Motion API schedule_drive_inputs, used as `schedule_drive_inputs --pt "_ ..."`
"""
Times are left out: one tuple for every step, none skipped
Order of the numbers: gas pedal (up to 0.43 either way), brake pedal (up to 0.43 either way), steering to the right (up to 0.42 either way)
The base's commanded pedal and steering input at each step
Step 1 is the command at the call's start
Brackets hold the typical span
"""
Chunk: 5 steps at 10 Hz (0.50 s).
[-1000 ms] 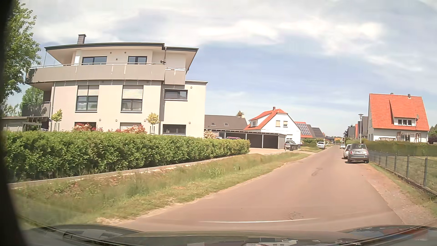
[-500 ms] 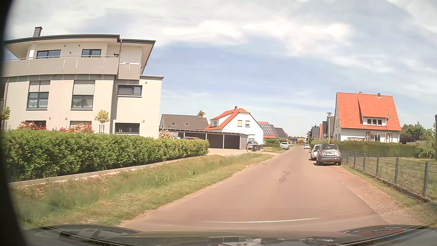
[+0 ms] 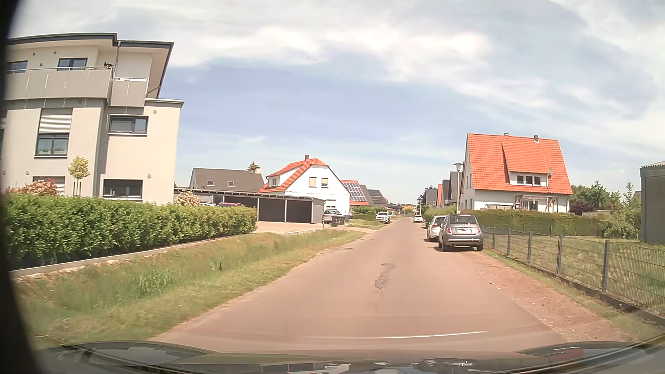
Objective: Follow the waypoints while adhering to traffic rules and regulations
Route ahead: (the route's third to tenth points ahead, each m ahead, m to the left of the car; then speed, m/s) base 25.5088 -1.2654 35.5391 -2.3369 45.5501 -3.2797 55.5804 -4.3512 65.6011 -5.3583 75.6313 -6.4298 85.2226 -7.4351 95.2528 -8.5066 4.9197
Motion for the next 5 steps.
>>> schedule_drive_inputs --pt "0.209 0.000 0.130" --pt "0.197 0.000 0.103" --pt "0.197 0.000 0.084" --pt "0.197 0.000 0.061" --pt "0.197 0.000 0.041"
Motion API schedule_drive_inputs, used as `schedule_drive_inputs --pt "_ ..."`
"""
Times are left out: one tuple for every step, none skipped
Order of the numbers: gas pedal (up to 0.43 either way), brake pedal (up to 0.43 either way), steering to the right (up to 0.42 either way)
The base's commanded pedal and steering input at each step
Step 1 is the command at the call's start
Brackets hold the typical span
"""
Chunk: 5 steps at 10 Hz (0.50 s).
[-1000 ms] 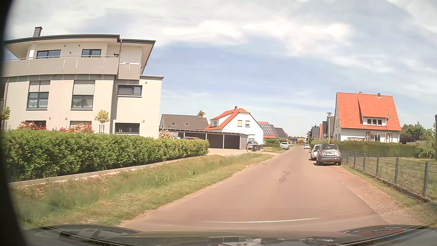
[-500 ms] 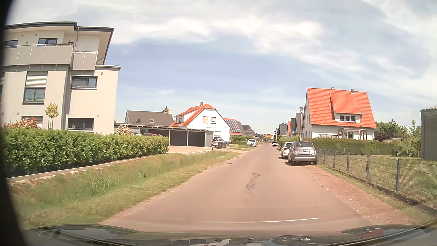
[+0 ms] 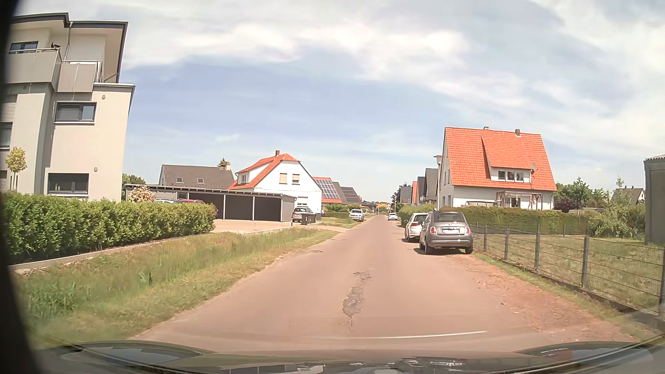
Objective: Follow the waypoints while adhering to traffic rules and regulations
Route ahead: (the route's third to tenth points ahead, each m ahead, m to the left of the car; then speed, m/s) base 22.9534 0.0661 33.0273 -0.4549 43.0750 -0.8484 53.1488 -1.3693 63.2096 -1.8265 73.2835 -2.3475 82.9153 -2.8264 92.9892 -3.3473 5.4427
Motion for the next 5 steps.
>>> schedule_drive_inputs --pt "0.197 0.000 0.018" --pt "0.197 0.000 0.008" --pt "0.197 0.000 0.006" --pt "0.197 0.000 0.006" --pt "0.197 0.000 0.006"
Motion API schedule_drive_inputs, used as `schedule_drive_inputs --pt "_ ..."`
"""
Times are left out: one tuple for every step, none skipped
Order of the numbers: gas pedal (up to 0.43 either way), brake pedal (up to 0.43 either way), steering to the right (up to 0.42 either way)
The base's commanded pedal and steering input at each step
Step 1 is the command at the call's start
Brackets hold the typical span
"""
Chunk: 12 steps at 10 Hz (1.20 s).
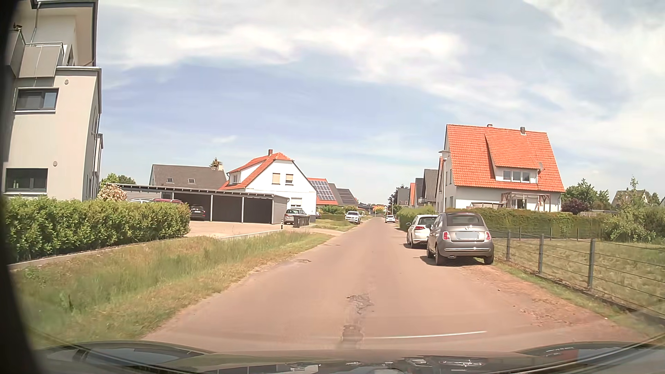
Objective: Follow the waypoints while adhering to traffic rules and regulations
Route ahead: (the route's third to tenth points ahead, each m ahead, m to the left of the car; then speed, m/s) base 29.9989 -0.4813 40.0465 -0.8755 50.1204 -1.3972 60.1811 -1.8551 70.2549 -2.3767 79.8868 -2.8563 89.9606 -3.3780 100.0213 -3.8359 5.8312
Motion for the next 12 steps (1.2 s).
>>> schedule_drive_inputs --pt "0.197 0.000 0.006" --pt "0.197 0.000 0.006" --pt "0.197 0.000 0.006" --pt "0.197 0.000 0.006" --pt "0.197 0.000 0.006" --pt "0.197 0.000 0.005" --pt "0.197 0.000 0.006" --pt "0.197 0.000 0.012" --pt "0.197 0.000 0.015" --pt "0.197 0.000 0.016" --pt "0.197 0.000 0.017" --pt "0.197 0.000 0.018"
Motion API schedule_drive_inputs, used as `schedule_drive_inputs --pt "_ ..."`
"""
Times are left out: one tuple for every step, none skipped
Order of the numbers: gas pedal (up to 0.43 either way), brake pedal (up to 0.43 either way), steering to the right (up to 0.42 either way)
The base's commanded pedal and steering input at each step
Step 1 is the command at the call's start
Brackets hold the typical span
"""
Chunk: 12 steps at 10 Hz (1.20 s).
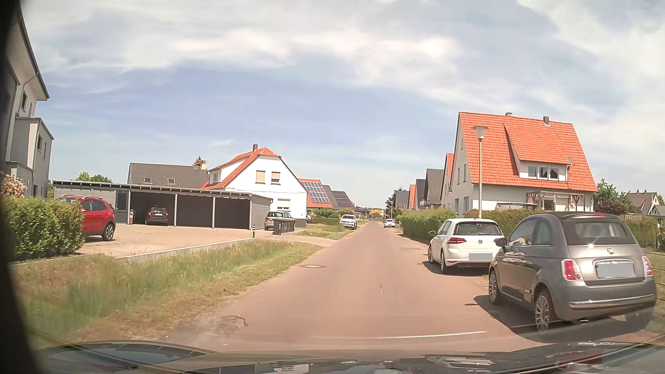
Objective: Follow the waypoints while adhering to traffic rules and regulations
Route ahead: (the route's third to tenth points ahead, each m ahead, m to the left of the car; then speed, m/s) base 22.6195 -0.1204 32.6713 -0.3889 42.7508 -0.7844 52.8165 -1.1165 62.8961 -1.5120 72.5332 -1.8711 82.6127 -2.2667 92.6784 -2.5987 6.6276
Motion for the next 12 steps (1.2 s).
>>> schedule_drive_inputs --pt "0.197 0.000 0.018" --pt "0.177 0.000 0.019" --pt "0.177 0.000 0.021" --pt "0.177 0.000 0.021" --pt "0.177 0.000 0.021" --pt "0.177 0.000 0.021" --pt "0.177 0.000 0.022" --pt "0.177 0.000 0.022" --pt "0.177 0.000 0.023" --pt "0.169 0.000 0.023" --pt "0.169 0.000 0.023" --pt "0.169 0.000 0.023"
